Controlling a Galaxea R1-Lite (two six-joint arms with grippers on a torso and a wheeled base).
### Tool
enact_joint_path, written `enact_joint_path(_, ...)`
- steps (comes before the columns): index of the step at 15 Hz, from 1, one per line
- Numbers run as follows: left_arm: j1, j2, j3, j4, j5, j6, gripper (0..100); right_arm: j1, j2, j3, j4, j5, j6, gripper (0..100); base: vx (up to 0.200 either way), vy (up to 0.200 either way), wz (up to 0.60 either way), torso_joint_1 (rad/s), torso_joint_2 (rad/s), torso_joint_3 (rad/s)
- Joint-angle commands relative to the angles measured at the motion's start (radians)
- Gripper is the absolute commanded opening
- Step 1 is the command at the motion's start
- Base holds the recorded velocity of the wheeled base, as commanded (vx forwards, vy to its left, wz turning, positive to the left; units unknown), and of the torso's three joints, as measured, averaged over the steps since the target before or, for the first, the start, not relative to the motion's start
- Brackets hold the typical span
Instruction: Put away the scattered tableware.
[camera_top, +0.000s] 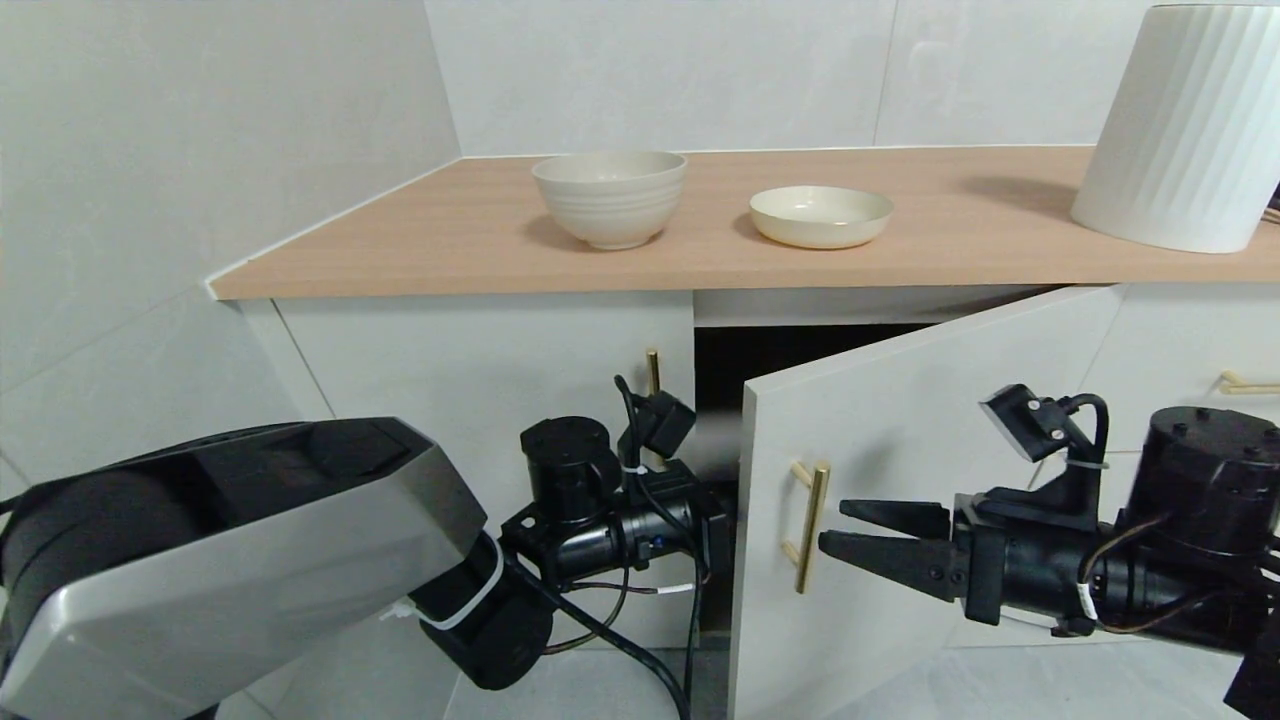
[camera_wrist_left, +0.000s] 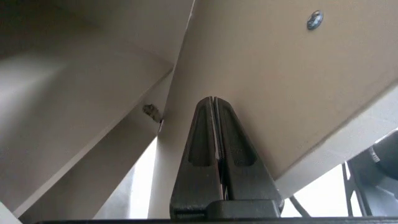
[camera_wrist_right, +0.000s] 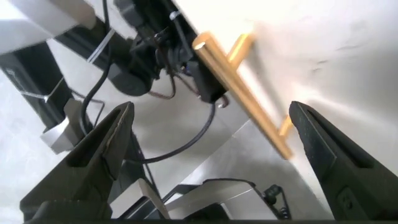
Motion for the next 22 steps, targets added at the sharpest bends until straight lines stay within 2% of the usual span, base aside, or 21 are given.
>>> enact_joint_path(1, 0.0, -0.014, 0.002, 0.0, 0.003, -0.004, 0, -0.013, -0.114, 0.086, 0.002, -0.003, 0.001, 100, 0.0, 0.0, 0.0, 0.0, 0.0, 0.0)
enact_joint_path(2, 0.0, -0.017, 0.003, 0.0, 0.003, -0.004, 0, -0.013, -0.133, 0.109, 0.002, -0.003, 0.001, 100, 0.0, 0.0, 0.0, 0.0, 0.0, 0.0)
enact_joint_path(4, -0.002, -0.026, 0.008, 0.004, 0.003, -0.005, 0, -0.005, -0.222, 0.238, 0.004, 0.0, 0.001, 100, 0.0, 0.0, 0.0, 0.0, 0.0, 0.0)
enact_joint_path(6, -0.003, -0.026, 0.01, 0.006, 0.003, -0.01, 0, 0.004, -0.251, 0.282, 0.002, 0.002, 0.001, 100, 0.0, 0.0, 0.0, 0.0, 0.0, 0.0)
enact_joint_path(8, -0.012, -0.025, 0.011, 0.004, 0.003, -0.054, 0, 0.056, -0.255, 0.301, 0.004, 0.002, -0.001, 100, 0.0, 0.0, 0.0, 0.0, 0.0, 0.0)
enact_joint_path(10, -0.012, -0.025, 0.01, 0.004, 0.002, -0.074, 0, 0.084, -0.252, 0.313, 0.004, 0.0, -0.002, 100, -0.1, 0.0, 0.0, -0.001, 0.0, 0.004)
enact_joint_path(12, -0.014, -0.025, 0.008, 0.01, 0.0, -0.08, 0, 0.084, -0.255, 0.336, 0.004, 0.002, -0.007, 100, -0.2, 0.0, 0.0, 0.01, 0.0, 0.002)
enact_joint_path(14, -0.014, -0.022, -0.026, 0.06, 0.0, -0.08, 0, 0.084, -0.272, 0.35, 0.004, 0.0, -0.008, 100, -0.2, 0.0, 0.0, -0.002, 0.0, 0.005)
enact_joint_path(17, -0.014, 0.011, -0.144, 0.211, 0.002, -0.08, 0, 0.084, -0.301, 0.363, 0.004, 0.0, -0.005, 100, -0.067, 0.0, 0.0, -0.001, 0.0, 0.002)
enact_joint_path(22, -0.032, 0.007, -0.227, 0.308, 0.002, -0.082, 0, 0.084, -0.301, 0.362, 0.004, 0.002, -0.007, 100, 0.0, 0.0, 0.0, 0.0, 0.0, 0.0)
